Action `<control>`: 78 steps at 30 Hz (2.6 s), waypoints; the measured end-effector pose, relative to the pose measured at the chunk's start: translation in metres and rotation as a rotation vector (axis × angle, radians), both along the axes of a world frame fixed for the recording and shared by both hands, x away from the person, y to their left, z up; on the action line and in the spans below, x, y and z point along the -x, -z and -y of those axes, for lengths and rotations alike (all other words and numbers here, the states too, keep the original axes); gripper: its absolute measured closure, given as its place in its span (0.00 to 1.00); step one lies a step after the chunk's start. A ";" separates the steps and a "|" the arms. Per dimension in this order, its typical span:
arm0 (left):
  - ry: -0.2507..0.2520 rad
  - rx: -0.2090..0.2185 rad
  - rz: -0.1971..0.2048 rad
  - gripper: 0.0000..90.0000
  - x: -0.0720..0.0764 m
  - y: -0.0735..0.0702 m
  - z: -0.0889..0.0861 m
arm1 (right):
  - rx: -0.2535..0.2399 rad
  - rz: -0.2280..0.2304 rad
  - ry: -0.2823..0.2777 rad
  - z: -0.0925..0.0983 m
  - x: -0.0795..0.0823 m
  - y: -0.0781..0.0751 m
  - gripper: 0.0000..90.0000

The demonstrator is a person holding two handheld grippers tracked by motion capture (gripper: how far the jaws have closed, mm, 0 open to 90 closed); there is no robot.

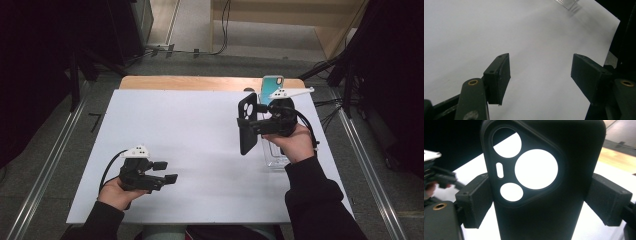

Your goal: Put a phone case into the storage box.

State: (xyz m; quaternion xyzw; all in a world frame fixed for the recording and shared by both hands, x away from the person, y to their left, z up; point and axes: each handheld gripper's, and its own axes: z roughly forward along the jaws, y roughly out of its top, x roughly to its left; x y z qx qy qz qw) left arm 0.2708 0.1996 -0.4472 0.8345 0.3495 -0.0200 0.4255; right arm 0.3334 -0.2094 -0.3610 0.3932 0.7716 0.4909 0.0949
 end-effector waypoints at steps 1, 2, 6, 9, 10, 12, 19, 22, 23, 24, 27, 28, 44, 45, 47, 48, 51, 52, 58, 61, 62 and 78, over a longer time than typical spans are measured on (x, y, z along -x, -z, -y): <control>-0.009 -0.003 -0.003 0.36 0.000 0.000 -0.001 | -0.004 0.005 0.007 0.002 -0.001 0.000 0.13; -0.017 -0.004 -0.002 0.36 0.000 0.000 -0.002 | -0.016 0.004 0.014 0.004 -0.002 -0.001 0.13; -0.028 0.005 -0.002 0.34 0.001 0.000 -0.005 | -0.016 0.014 0.102 0.013 -0.004 -0.003 0.13; -0.041 0.010 -0.001 0.34 0.001 0.000 -0.007 | -0.015 0.019 0.168 0.022 -0.007 -0.003 0.13; -0.041 0.012 -0.001 0.34 0.001 -0.001 -0.008 | -0.020 0.020 0.189 0.026 -0.008 -0.003 0.13; -0.043 0.013 0.001 0.34 0.001 -0.001 -0.008 | -0.022 0.029 0.235 0.033 -0.009 -0.003 0.13; -0.046 0.008 -0.002 0.34 0.001 -0.001 -0.008 | -0.010 0.053 0.362 0.055 -0.011 -0.002 0.13; -0.039 0.017 -0.006 0.34 -0.001 -0.001 -0.009 | -0.006 0.058 0.397 0.060 -0.015 0.001 0.13; -0.044 0.021 -0.008 0.34 -0.001 0.000 -0.009 | -0.006 0.056 0.408 0.061 -0.017 0.002 0.13; -0.047 0.027 -0.012 0.34 -0.002 0.000 -0.009 | -0.010 0.057 0.419 0.063 -0.019 0.003 0.13; -0.052 0.024 -0.012 0.34 -0.003 0.001 -0.011 | -0.004 0.059 0.444 0.064 -0.026 0.007 0.13; -0.052 0.021 -0.014 0.34 -0.004 0.001 -0.011 | 0.002 0.060 0.451 0.064 -0.029 0.008 0.13; -0.048 0.015 -0.016 0.34 -0.007 0.005 -0.009 | 0.040 0.041 0.554 0.076 -0.068 0.022 0.13; -0.048 0.020 -0.021 0.34 -0.007 0.005 -0.009 | 0.040 0.037 0.553 0.075 -0.070 0.024 0.13; -0.042 0.019 -0.021 0.34 -0.006 0.005 -0.009 | 0.052 0.031 0.562 0.074 -0.076 0.030 0.13; -0.041 0.018 -0.017 0.34 -0.006 0.005 -0.009 | 0.054 0.027 0.562 0.074 -0.079 0.033 0.13; -0.044 0.028 -0.015 0.34 -0.007 0.004 -0.011 | 0.060 0.004 0.582 0.074 -0.086 0.041 0.13; -0.047 0.029 -0.017 0.34 -0.008 0.004 -0.012 | 0.062 0.001 0.589 0.074 -0.088 0.043 0.13; -0.052 0.030 -0.015 0.34 -0.010 0.004 -0.012 | 0.073 0.017 0.627 0.073 -0.100 0.053 0.13; -0.049 0.030 -0.017 0.34 -0.010 0.004 -0.011 | 0.082 0.010 0.635 0.074 -0.106 0.060 0.13; -0.045 0.027 -0.016 0.34 -0.011 0.004 -0.011 | 0.084 0.010 0.640 0.074 -0.108 0.062 0.13; -0.032 0.042 -0.026 0.34 -0.012 0.004 -0.008 | 0.156 -0.012 0.641 0.060 -0.139 0.087 0.12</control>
